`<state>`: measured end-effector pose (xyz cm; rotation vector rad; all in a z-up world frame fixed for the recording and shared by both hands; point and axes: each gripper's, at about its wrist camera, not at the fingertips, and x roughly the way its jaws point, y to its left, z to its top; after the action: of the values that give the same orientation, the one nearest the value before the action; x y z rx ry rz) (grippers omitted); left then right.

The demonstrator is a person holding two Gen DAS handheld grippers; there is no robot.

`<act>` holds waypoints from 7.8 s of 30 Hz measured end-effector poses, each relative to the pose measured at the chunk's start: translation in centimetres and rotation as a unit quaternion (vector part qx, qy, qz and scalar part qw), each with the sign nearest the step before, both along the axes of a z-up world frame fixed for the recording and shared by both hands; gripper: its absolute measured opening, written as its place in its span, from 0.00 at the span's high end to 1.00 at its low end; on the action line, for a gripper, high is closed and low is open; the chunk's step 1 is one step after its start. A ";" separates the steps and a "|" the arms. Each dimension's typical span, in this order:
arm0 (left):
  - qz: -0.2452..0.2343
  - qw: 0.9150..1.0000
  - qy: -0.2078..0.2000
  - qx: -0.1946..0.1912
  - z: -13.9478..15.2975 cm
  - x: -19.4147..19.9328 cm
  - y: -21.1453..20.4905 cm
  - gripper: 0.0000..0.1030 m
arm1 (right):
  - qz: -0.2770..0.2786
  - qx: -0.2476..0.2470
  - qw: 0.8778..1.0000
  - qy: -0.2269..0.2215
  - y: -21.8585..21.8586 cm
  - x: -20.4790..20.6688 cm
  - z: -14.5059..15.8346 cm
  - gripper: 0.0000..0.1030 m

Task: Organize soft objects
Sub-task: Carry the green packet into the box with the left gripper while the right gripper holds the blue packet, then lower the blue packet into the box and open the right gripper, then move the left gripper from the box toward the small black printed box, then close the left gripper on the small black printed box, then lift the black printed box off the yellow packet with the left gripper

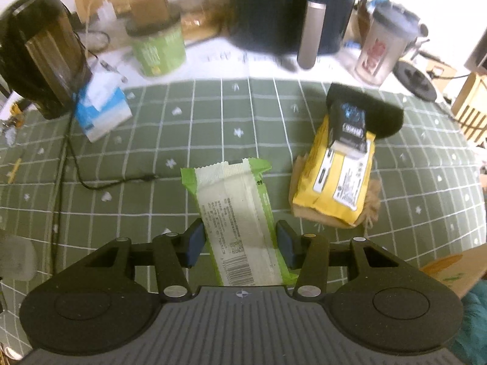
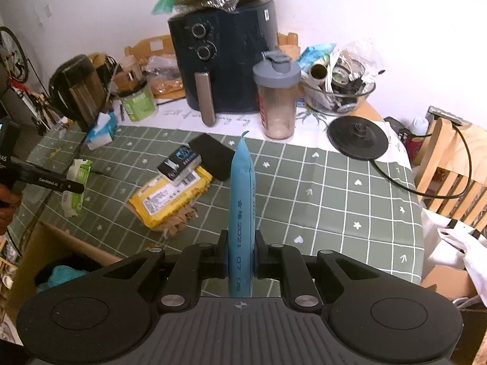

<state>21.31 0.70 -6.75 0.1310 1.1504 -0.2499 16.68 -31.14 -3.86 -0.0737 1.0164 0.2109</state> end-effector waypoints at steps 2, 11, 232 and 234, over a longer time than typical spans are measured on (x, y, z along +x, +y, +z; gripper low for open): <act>0.003 1.000 -0.010 -0.007 0.9 -0.4 0.1 0.53 | 0.003 0.005 1.000 -0.004 0.1 -0.2 0.7 0.84; -0.004 0.998 -0.044 -0.036 6.3 -4.1 -0.1 0.53 | -0.003 0.054 0.999 -0.003 0.0 -1.3 3.0 0.84; -0.162 0.985 -0.046 -0.042 -2.9 7.9 -12.1 0.53 | -0.025 -0.043 0.999 0.003 0.9 6.5 -5.2 0.00; -0.157 0.985 -0.053 -0.047 -2.1 7.4 -11.5 0.53 | -0.013 -0.046 0.999 0.001 1.1 7.0 -5.5 0.00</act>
<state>28.76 -10.82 -8.88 0.2397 1.0067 -0.5694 23.67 -30.01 -9.31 -0.1442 1.0293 0.1392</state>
